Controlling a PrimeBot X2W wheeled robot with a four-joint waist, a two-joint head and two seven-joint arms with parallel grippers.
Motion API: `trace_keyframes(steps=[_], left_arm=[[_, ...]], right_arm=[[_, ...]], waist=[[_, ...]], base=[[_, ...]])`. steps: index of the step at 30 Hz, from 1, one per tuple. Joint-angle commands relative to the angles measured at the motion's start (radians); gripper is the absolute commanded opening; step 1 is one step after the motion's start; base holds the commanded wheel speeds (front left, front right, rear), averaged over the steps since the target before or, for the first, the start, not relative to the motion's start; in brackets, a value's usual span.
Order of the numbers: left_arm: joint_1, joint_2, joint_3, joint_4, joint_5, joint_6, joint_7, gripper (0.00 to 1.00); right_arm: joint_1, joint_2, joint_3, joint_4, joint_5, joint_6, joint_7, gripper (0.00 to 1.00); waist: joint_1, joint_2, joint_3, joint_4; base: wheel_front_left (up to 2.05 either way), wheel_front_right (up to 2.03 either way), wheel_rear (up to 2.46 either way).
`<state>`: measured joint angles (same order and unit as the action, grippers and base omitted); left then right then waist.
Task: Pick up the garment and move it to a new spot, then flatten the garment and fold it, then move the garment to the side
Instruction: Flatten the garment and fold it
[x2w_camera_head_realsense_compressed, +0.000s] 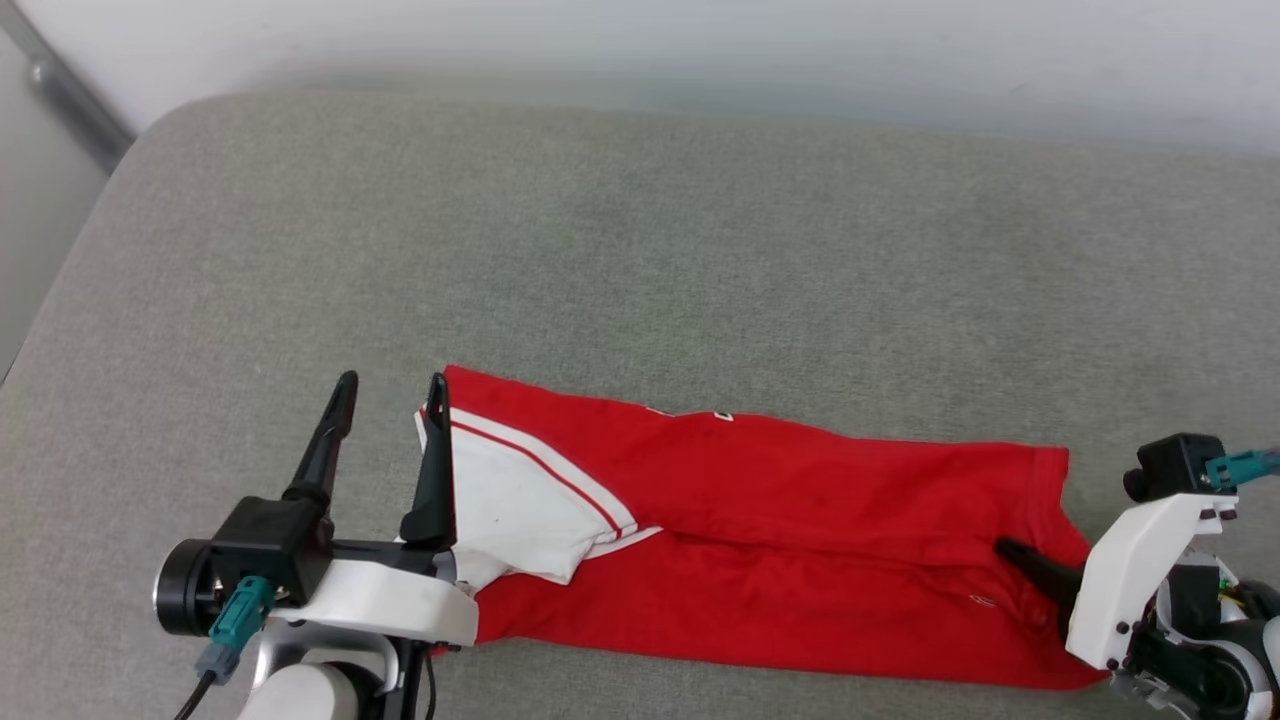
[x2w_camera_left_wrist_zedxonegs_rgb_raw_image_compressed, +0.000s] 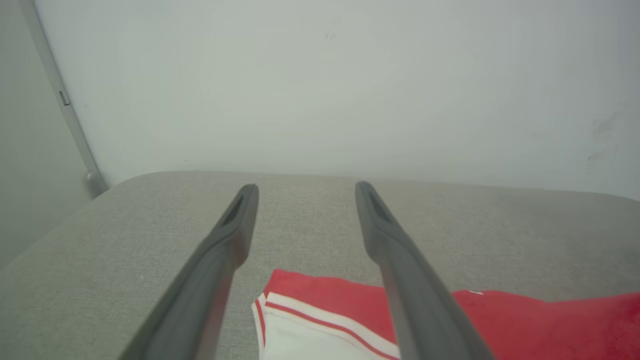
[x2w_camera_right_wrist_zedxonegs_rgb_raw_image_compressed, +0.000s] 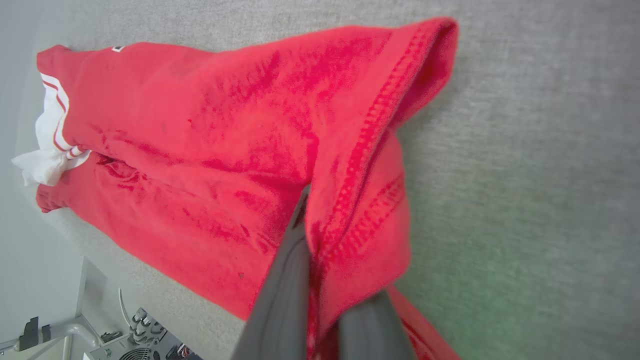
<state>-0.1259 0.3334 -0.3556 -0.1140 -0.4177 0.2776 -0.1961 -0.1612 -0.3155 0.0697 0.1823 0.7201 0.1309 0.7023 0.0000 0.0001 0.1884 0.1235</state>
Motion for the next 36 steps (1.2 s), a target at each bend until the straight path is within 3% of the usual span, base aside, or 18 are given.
trace_keyframes(steps=[1, 9, 18, 23, 29, 33, 36], left_arm=[[0.012, 0.007, 0.004, -0.005, 0.000, 0.006, 0.001, 1.00], [0.053, 0.048, 0.020, -0.040, 0.003, 0.024, 0.027, 1.00], [0.074, 0.055, 0.010, -0.065, 0.000, 0.031, 0.049, 1.00], [0.073, 0.055, 0.004, -0.069, 0.000, 0.031, 0.051, 1.00], [0.056, 0.049, -0.011, -0.063, -0.005, 0.022, 0.052, 1.00], [0.050, 0.045, -0.018, -0.058, -0.007, 0.018, 0.053, 1.00], [0.041, 0.040, -0.024, -0.057, -0.007, 0.016, 0.054, 1.00]], right_arm=[[-0.013, -0.009, 0.005, -0.010, 0.007, 0.000, -0.009, 0.00], [0.024, -0.060, -0.026, -0.007, 0.008, -0.001, -0.021, 0.00], [0.048, -0.076, -0.260, 0.048, -0.004, 0.000, 0.020, 0.00], [0.024, 0.026, -0.364, 0.063, 0.104, 0.000, 0.127, 0.00], [0.006, 0.202, -0.424, 0.058, 0.360, 0.000, 0.336, 0.00], [-0.004, 0.257, -0.417, 0.088, 0.514, 0.000, 0.430, 0.00], [-0.025, 0.267, -0.367, 0.126, 0.609, 0.000, 0.431, 0.00]], waist=[[0.0000, -0.0001, -0.022, -0.019], [0.0000, -0.0001, -0.078, -0.086], [0.0000, -0.0001, -0.092, -0.127], [0.0000, -0.0001, -0.092, -0.127], [0.0000, -0.0001, -0.090, -0.101], [0.0000, -0.0001, -0.091, -0.076], [0.0000, -0.0001, -0.086, -0.053]], base=[[0.00, 0.00, 0.00], [0.00, 0.00, 0.00], [0.00, 0.00, 0.00], [0.00, 0.00, 0.00], [0.00, 0.00, 0.00], [0.00, 0.00, 0.00], [0.00, 0.00, 0.00]])
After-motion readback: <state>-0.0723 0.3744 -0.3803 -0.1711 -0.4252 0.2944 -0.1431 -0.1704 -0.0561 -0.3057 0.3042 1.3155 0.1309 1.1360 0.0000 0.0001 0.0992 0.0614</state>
